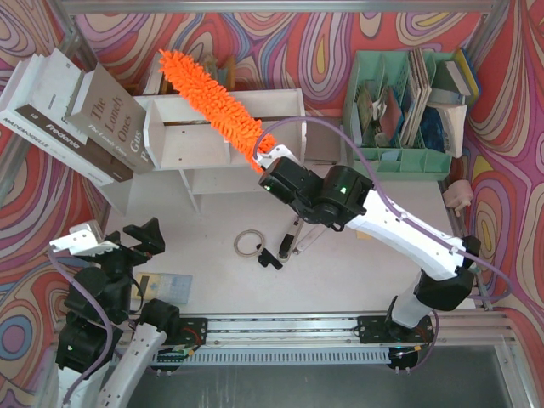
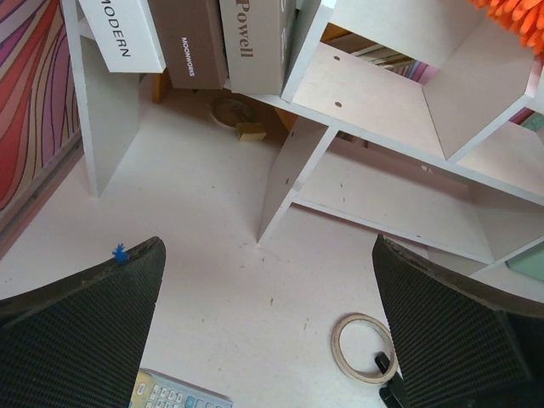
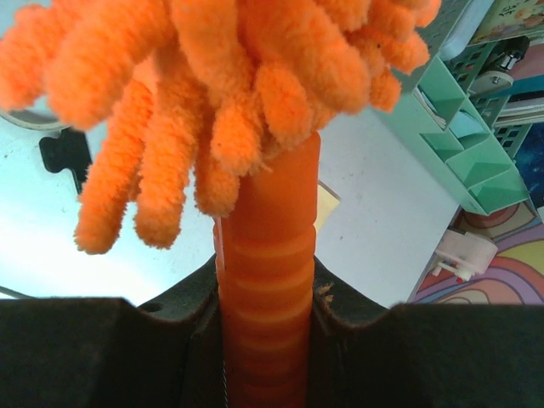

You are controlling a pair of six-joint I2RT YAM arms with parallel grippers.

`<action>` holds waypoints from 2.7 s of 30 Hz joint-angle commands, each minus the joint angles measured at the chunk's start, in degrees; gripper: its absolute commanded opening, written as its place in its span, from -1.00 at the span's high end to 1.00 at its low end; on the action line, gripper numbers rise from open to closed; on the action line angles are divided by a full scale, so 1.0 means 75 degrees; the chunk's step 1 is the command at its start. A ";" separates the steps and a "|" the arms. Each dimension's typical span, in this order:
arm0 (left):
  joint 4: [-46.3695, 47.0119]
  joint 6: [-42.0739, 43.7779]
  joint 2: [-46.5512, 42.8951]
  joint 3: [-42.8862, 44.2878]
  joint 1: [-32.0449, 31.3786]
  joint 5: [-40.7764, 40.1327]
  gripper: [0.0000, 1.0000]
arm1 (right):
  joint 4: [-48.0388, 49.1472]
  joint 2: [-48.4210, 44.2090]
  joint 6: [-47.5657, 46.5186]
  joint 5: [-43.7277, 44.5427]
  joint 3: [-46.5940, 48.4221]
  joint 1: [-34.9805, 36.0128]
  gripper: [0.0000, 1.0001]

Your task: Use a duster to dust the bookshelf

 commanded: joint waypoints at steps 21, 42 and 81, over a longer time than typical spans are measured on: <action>0.0264 -0.0091 0.0183 -0.0102 0.0339 0.0352 -0.97 | -0.0308 -0.0499 0.0578 0.1719 -0.0231 -0.1061 1.00; 0.0273 -0.0091 0.0326 -0.0106 0.0412 0.0424 -0.96 | 0.0189 -0.0529 -0.0053 -0.0152 0.0298 -0.0844 1.00; 0.0323 -0.0103 0.0468 -0.0106 0.0627 0.0692 -0.97 | -0.0837 -0.0740 0.1099 0.1970 0.0813 -0.1754 1.00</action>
